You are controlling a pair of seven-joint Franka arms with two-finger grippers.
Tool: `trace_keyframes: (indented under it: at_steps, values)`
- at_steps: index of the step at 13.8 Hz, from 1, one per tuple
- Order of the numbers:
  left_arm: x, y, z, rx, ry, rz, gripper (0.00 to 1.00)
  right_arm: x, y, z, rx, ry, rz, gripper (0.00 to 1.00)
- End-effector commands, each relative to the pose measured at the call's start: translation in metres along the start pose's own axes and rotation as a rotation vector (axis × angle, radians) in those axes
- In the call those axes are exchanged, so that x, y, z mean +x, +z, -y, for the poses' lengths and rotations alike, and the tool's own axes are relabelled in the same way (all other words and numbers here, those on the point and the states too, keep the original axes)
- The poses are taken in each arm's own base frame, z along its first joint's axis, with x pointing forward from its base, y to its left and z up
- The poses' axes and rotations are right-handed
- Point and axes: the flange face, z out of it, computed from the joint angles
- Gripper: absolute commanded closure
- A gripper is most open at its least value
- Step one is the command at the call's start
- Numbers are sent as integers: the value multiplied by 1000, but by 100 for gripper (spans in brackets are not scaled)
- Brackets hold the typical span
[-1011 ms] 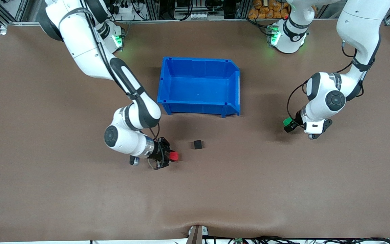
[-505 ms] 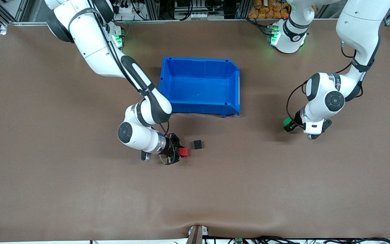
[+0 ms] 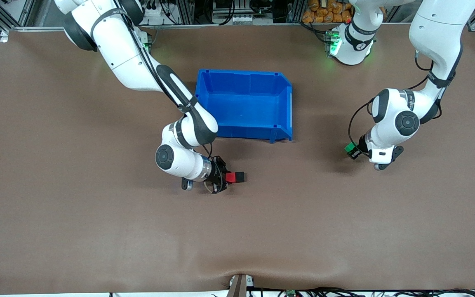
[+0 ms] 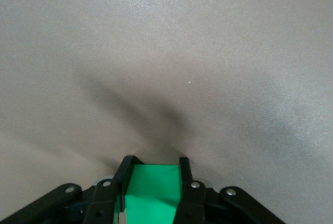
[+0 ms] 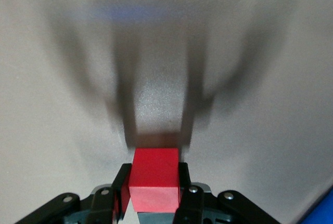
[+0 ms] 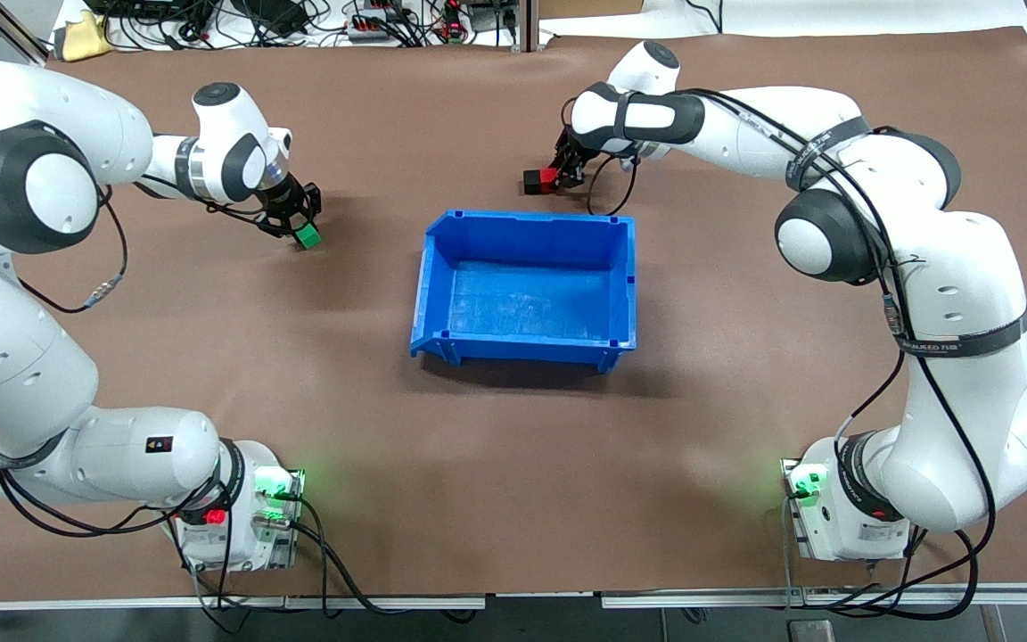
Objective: Attach green and red cubes to black cube
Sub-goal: 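Open the right gripper and withdraw it while the left gripper lifts green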
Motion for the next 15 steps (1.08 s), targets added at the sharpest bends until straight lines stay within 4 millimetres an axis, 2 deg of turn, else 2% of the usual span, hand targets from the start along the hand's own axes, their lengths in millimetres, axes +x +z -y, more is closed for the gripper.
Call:
trace_keyframes:
  at_steps: [1, 2, 3, 5, 8, 10, 11, 13, 15]
  values:
    - [0, 1, -3, 3, -12, -11, 90, 0, 10, -7, -16, 14, -10, 65]
    - [1, 0, -3, 1, -12, -13, 100, -5, 11, -10, -18, 5, -10, 14]
    - [1, -2, -3, 0, -10, -16, 100, -6, 8, -7, -12, 10, -2, 0]
    - [0, -6, -5, -6, -10, -21, 100, -2, -17, 12, 29, 6, 2, 0]
    - [3, -15, -11, -20, -106, -32, 100, 5, -97, 61, 166, -6, 12, 0]
    - [-1, -18, -19, -26, -151, -35, 100, 25, -148, 81, 182, 14, 4, 0]
    - [-3, -21, -24, -32, -170, -38, 100, 48, -174, 88, 152, 28, -23, 0]
    - [-6, -24, -30, -40, -200, -41, 100, 73, -241, 92, 84, -93, -57, 0]
    - [-9, -29, -40, -47, -250, -39, 100, 104, -320, 81, 7, -135, -68, 0]
